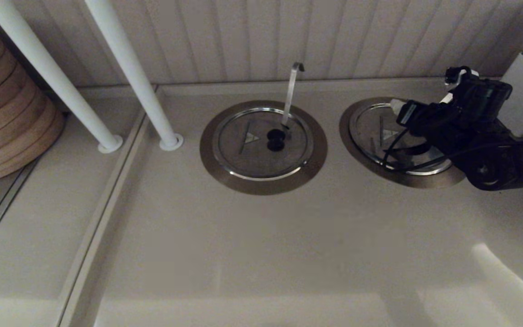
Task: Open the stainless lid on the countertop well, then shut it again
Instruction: Open the lid
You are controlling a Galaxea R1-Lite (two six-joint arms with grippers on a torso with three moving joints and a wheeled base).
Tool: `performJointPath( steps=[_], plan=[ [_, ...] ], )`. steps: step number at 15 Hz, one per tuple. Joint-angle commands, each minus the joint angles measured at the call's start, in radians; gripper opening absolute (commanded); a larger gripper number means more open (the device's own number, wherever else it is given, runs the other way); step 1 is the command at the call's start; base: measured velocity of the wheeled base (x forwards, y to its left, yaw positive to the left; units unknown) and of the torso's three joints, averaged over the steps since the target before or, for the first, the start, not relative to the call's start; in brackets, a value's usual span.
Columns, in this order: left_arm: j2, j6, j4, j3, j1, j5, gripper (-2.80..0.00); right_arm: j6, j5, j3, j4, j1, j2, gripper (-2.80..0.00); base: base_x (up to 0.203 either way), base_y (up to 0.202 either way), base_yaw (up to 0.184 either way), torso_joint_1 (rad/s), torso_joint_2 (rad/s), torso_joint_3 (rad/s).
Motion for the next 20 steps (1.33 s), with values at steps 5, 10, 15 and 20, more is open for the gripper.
performJointPath(
  steps=[5, 10, 15, 20],
  plan=[
    [0.0, -0.001, 0.0, 0.0, 0.0, 0.001, -2.8, -0.004, -0.02, 0.0, -0.002, 0.04, -0.025, 0.0, 0.0, 0.0, 0.0, 0.0, 0.0, 0.0],
    [0.0, -0.001, 0.0, 0.0, 0.0, 0.001, -2.8, -0.01, -0.044, 0.015, -0.002, 0.079, -0.026, 0.0, 0.0, 0.0, 0.0, 0.0, 0.0, 0.0],
    [0.0, -0.001, 0.0, 0.0, 0.0, 0.001, -2.8, -0.069, -0.067, 0.073, -0.106, 0.133, -0.013, 0.0, 0.0, 0.0, 0.0, 0.0, 0.0, 0.0],
    [0.0, -0.001, -0.001, 0.0, 0.0, 0.001, -2.8, -0.082, -0.095, 0.087, -0.115, 0.173, 0.007, 0.0, 0.0, 0.0, 0.0, 0.0, 0.0, 0.0]
  ],
)
